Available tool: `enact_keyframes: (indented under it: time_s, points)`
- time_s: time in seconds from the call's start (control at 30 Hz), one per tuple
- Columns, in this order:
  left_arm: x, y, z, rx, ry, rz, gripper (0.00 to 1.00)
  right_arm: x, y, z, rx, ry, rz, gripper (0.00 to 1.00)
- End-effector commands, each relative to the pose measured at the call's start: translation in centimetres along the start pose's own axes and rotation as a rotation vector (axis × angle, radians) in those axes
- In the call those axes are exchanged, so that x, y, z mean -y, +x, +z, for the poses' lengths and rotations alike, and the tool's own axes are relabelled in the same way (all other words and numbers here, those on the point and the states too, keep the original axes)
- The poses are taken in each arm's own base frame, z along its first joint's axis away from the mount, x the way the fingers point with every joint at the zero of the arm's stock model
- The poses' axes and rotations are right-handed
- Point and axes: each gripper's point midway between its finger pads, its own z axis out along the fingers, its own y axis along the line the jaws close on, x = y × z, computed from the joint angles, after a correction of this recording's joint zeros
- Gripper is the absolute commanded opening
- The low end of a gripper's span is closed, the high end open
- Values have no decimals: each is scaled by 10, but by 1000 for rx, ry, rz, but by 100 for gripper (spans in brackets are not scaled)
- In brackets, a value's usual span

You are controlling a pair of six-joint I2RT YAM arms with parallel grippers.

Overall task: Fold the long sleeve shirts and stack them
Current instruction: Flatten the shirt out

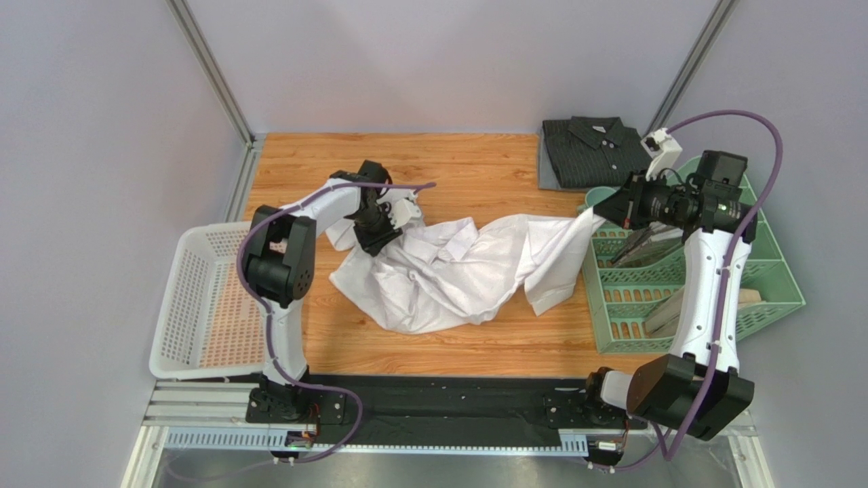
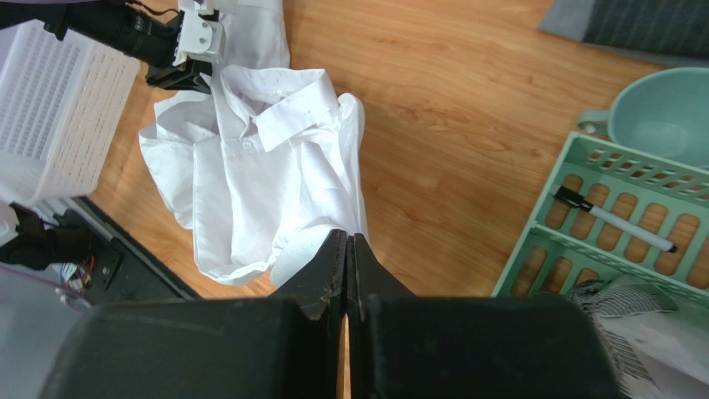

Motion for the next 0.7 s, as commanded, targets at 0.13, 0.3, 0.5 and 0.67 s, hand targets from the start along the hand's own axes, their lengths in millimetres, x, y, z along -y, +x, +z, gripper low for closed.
enact_keyframes:
  time_s: [0.13,0.3,0.5,0.67]
  points:
    - [-50,-16,-47,140,-54,-89,38,-3,-26,-31,132,77,-61,0]
    - [1,-43,-134,443,45,17,58,-13,0,-21,106,1,0,0]
    - [72,-65,-124,378,97,121,87,-15,12,-13,90,-22,31,0]
    - [81,-64,-81,243,102,132,99,-16,11,-11,85,-18,22,0]
